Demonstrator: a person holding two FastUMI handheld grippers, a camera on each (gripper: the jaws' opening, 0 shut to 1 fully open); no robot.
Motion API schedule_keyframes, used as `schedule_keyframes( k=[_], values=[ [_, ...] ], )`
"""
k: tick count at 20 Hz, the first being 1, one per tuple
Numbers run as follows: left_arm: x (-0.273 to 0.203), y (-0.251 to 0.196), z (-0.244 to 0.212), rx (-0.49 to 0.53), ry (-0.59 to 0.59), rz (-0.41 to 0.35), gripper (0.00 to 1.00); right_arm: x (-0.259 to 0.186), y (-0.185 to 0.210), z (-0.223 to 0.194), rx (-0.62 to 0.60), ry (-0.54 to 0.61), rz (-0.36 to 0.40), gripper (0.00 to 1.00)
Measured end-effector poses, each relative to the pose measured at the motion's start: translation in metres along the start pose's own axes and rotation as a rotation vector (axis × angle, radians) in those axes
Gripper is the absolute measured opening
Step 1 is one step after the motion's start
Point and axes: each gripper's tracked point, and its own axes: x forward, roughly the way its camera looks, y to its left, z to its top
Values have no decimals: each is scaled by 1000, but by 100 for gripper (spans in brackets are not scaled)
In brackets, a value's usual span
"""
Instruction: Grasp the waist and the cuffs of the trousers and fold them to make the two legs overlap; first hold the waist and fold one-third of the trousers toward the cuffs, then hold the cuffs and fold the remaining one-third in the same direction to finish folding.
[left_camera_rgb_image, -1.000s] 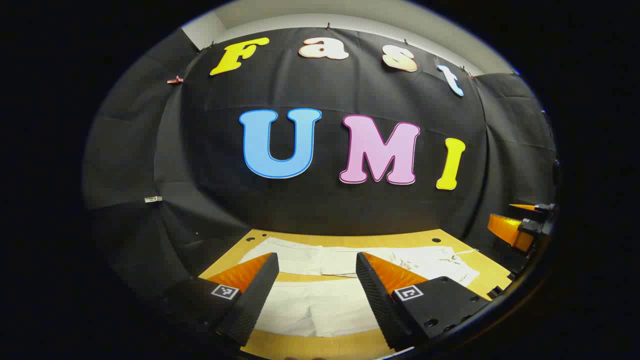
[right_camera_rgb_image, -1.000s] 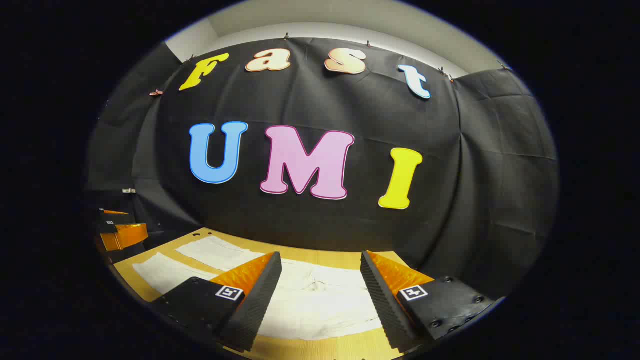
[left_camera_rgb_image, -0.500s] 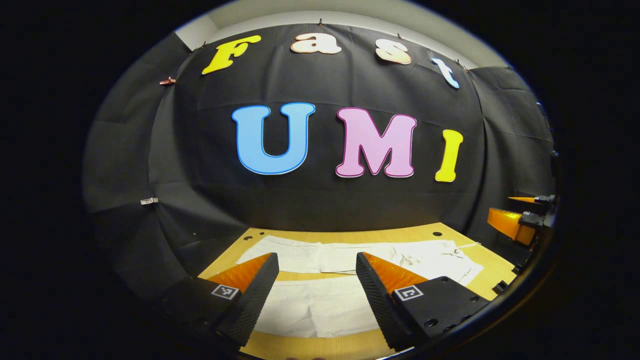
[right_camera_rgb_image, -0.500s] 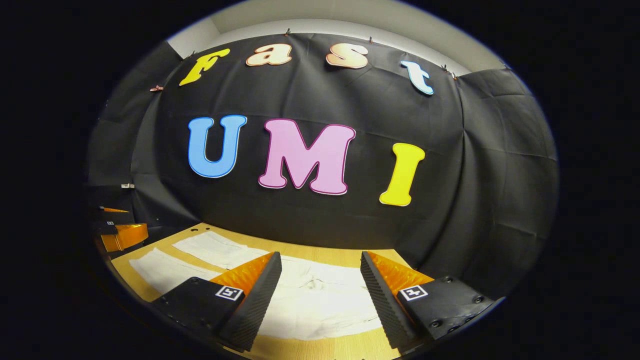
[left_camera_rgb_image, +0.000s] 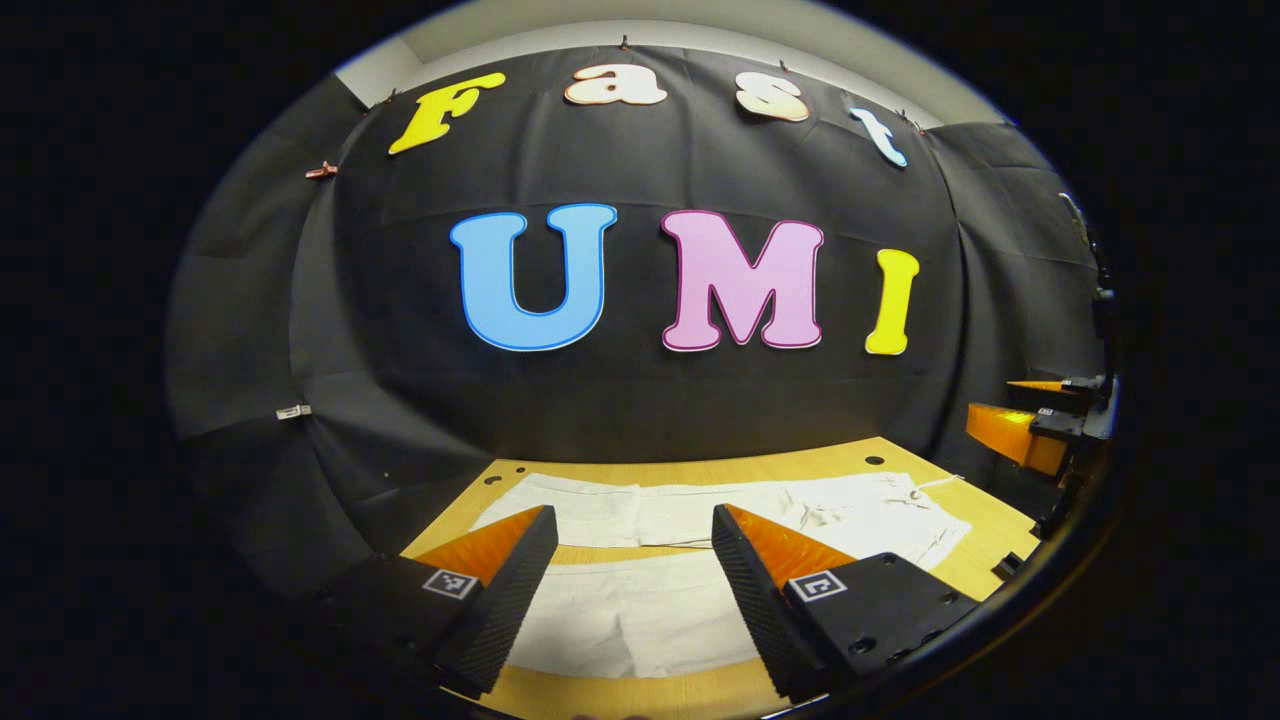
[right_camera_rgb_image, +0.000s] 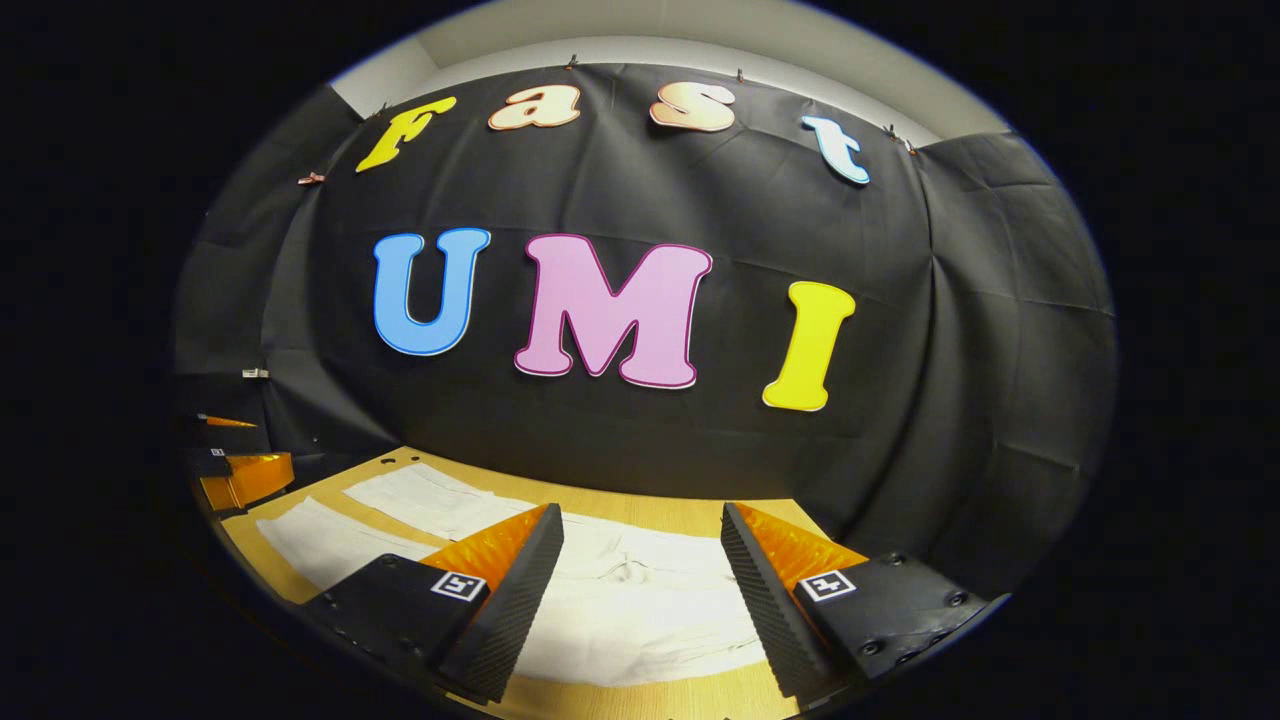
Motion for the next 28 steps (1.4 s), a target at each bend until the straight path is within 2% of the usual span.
schedule_keyframes(
  k=[5,8,11,16,21,23,28],
  values=[
    [3,2,-6,-4,15,17,97,14,-4,-7,-62,1,33,97],
    [5,10,-12,2,32,56,97,26,-15,-23,-85,31,63,97],
    [8,22,-24,-6,61,105,97,41,-33,-36,-121,54,60,97],
    [12,45,-40,-16,102,176,97,64,-66,-56,-323,69,80,97],
    [13,73,-61,14,151,235,97,77,-93,-101,-519,136,169,98],
    [12,83,-75,32,182,242,97,84,-106,-116,-567,153,200,98],
    [8,105,-120,87,290,280,98,92,-147,-166,-656,260,223,98]
  ],
)
